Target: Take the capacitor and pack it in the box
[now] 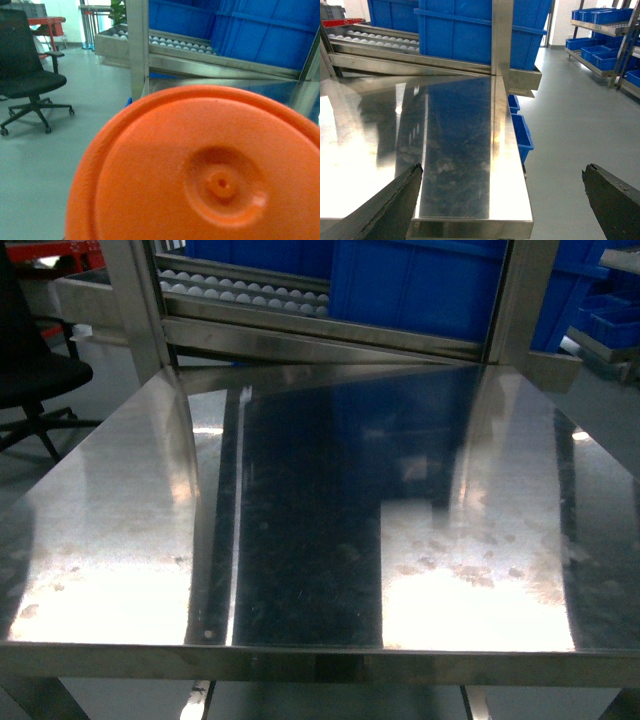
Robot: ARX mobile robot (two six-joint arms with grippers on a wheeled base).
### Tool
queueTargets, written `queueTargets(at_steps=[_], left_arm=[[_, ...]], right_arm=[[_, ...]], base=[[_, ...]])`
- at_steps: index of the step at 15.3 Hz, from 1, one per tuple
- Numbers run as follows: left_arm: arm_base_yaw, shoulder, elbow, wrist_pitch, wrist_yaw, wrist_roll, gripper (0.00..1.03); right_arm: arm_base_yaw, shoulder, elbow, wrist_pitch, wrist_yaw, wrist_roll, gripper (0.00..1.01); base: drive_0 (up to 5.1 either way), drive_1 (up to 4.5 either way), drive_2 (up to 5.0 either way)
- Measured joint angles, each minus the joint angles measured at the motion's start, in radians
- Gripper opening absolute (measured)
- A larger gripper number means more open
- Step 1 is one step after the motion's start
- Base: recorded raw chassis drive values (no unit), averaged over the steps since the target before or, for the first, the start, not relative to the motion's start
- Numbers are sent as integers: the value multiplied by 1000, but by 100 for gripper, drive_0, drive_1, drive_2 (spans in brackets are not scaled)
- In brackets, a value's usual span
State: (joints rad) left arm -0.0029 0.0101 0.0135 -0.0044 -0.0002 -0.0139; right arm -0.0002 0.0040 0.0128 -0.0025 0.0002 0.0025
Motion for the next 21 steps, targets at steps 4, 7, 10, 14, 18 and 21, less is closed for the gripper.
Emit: queueTargets(at_steps=[4, 7, 10, 14, 18, 21], left_arm=[[0, 0, 0, -2, 0, 0, 43], [0, 0, 0, -3, -1, 3, 43], [0, 0, 0, -3, 0, 3, 43], [0, 0, 0, -2, 0, 3, 43], [0, 0, 0, -3, 0, 3, 43], [0, 0, 0, -4, 0, 3, 43]], right_arm=[[0, 0, 0, -3, 0, 0, 98], [0, 0, 0, -3, 0, 0, 98], [0, 0, 0, -3, 0, 0, 98], [0, 0, 0, -3, 0, 0, 98], [0, 0, 0, -3, 0, 0, 98], [0, 0, 0, -5, 0, -1, 98]], base=[[0, 0, 0], [0, 0, 0], [0, 0, 0], [0, 0, 0], [0, 0, 0], [0, 0, 0]])
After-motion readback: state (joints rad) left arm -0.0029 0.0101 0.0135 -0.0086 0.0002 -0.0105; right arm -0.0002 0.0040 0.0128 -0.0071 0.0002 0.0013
